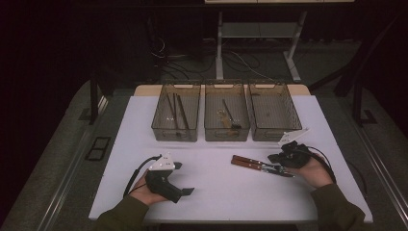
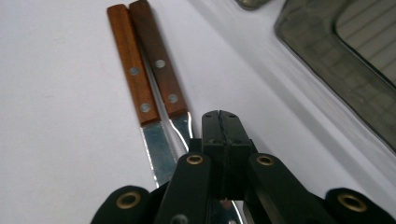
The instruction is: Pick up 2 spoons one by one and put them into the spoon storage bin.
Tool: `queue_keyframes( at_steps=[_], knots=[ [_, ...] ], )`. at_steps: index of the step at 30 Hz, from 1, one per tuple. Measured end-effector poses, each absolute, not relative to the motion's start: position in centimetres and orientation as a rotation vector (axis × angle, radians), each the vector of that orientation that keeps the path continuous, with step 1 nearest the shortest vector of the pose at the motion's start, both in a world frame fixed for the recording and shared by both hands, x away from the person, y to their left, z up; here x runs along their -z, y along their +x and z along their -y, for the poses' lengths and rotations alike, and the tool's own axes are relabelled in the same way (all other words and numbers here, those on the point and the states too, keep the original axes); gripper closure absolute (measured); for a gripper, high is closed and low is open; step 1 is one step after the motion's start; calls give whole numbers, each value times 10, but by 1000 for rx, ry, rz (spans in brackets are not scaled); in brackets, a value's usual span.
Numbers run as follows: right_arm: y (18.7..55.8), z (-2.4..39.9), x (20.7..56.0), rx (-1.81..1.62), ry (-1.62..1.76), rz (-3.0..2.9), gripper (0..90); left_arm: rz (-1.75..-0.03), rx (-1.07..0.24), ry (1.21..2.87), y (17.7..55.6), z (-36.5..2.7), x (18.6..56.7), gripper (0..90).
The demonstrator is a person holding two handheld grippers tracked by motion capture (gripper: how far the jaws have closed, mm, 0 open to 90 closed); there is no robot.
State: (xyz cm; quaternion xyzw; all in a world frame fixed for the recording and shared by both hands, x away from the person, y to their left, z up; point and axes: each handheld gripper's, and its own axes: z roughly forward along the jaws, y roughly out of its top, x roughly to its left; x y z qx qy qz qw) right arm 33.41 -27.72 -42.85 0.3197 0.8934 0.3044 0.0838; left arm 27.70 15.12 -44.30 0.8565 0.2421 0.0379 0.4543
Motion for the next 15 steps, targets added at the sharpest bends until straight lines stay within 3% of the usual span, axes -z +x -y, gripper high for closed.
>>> queue_keyframes(
  at_steps=[15],
  knots=[
    [337, 276, 437, -810, 927, -2693, 900, -592, -88, 2122, 277, -150, 443, 0]
  ],
)
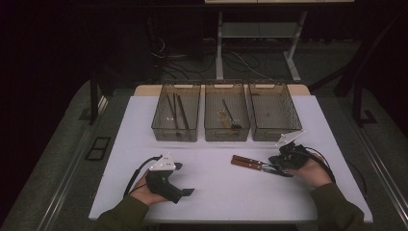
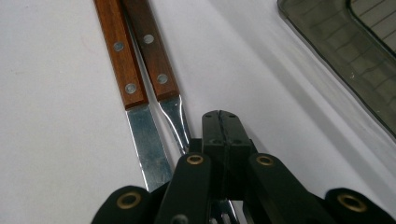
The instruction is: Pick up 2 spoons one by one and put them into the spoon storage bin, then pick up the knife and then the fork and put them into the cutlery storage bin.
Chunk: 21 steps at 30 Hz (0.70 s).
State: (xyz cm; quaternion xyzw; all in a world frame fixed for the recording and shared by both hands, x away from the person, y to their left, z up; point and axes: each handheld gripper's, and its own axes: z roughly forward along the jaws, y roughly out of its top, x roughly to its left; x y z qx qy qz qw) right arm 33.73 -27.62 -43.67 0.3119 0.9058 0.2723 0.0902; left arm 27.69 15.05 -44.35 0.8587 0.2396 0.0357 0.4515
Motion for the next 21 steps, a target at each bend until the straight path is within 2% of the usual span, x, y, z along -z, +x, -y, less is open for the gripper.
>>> queue_keyframes(
  at_steps=[21],
  knots=[
    [327, 270, 434, -794, 858, -2782, 900, -594, -87, 2122, 276, -151, 443, 0]
  ],
)
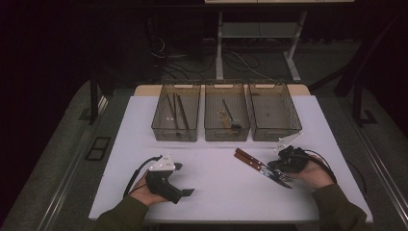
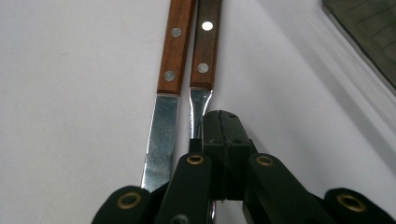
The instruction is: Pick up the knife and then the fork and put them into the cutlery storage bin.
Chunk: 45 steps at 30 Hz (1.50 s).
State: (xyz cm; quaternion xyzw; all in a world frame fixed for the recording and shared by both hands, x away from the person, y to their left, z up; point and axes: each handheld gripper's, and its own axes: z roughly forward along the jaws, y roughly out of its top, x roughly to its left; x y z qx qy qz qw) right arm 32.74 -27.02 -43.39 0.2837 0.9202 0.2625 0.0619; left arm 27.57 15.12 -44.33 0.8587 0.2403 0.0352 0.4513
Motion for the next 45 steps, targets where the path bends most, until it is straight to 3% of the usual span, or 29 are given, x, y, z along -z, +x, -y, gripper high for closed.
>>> queue_keyframes(
  at_steps=[4, 7, 15, 23, 45],
  knots=[
    [329, 271, 431, -782, 880, -2773, 897, -593, -89, 2127, 276, -152, 443, 0],
    [334, 271, 416, -833, 961, -2744, 809, -596, -88, 2125, 277, -150, 444, 0],
    [349, 239, 401, -621, 959, -2844, 734, -613, -86, 2104, 275, -150, 444, 0],
    [365, 207, 405, -380, 917, -2944, 735, -608, -84, 2105, 275, -150, 444, 0],
    [382, 189, 418, -211, 955, -2997, 742, -602, -85, 2104, 275, -149, 444, 0]
  ],
)
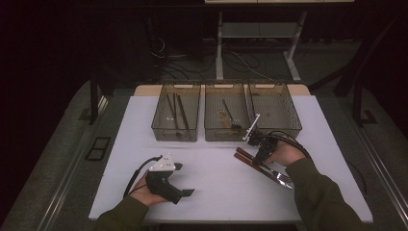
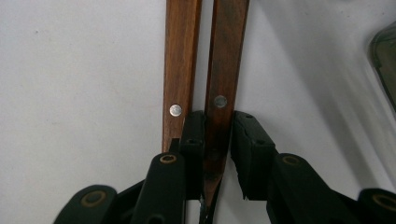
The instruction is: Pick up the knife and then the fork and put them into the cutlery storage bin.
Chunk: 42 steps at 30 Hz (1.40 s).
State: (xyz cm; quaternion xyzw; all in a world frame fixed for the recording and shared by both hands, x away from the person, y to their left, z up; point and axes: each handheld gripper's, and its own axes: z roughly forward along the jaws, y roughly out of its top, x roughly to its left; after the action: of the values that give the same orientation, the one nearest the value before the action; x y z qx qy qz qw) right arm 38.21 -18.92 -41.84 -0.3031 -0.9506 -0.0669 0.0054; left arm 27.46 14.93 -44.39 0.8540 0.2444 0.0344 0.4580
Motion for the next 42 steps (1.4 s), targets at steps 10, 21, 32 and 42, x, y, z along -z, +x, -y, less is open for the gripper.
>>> queue_keyframes(
  at_steps=[10, 21, 32, 42],
  knots=[
    [385, 187, 420, 185, -972, 2966, 770, -598, -86, 2107, 274, -149, 444, 0],
    [387, 195, 417, 237, -1006, 2923, 775, -597, -90, 2109, 274, -150, 444, 0],
    [386, 215, 401, 401, -1074, 2942, 776, -593, -96, 2107, 275, -152, 443, 0],
    [380, 232, 387, 611, -1126, 2924, 777, -590, -97, 2100, 276, -154, 443, 0]
  ],
)
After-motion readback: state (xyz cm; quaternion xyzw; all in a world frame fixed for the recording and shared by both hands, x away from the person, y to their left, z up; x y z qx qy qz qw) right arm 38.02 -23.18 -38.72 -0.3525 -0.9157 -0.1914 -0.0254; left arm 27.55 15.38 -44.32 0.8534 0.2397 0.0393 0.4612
